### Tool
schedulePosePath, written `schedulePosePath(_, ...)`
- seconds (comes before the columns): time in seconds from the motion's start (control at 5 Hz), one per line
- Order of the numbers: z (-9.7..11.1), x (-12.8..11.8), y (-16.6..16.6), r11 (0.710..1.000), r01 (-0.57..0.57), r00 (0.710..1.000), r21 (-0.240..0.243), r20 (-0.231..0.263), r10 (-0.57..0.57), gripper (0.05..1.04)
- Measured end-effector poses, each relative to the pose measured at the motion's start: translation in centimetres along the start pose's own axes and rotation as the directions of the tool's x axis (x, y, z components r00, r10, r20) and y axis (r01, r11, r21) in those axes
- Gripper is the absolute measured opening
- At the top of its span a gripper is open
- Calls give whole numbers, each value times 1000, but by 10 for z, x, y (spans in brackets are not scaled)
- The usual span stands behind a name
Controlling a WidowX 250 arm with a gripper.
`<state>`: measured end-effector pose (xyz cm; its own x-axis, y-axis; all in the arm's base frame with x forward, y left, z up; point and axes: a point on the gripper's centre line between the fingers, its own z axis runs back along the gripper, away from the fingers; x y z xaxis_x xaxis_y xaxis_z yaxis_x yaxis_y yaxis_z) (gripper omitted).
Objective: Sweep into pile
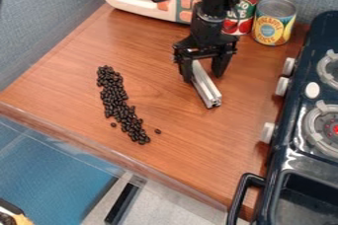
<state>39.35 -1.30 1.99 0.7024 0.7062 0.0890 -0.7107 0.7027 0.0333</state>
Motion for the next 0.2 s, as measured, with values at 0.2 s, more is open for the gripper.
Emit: schedulePosePath(0.2, 37, 14, -4, 996, -30, 999, -80, 26, 32, 1005)
